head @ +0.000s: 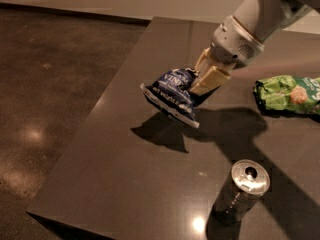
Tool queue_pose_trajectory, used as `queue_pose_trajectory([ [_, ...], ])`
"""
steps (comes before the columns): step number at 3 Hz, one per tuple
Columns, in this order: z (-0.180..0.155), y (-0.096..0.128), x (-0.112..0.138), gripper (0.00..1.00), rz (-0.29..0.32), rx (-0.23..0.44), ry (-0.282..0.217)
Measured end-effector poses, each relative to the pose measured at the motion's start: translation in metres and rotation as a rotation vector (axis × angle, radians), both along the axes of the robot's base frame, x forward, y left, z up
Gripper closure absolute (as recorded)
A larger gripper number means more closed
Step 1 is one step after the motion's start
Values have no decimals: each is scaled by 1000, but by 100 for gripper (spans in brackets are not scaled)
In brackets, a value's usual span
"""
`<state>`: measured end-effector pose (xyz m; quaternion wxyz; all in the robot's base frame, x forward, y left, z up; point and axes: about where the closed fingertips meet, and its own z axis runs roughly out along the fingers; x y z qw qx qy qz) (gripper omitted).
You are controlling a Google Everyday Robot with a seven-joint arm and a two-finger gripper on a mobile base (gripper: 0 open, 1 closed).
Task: Move blue chip bag near redbull can
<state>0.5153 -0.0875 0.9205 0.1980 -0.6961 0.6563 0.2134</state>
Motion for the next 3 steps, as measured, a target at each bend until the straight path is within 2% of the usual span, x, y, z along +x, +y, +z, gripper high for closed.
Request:
queue_pose_trajectory([
  [2,-1,-19,-63,100,37,-23,-41],
  [3,-6,-25,-81,88,49,-42,-45],
])
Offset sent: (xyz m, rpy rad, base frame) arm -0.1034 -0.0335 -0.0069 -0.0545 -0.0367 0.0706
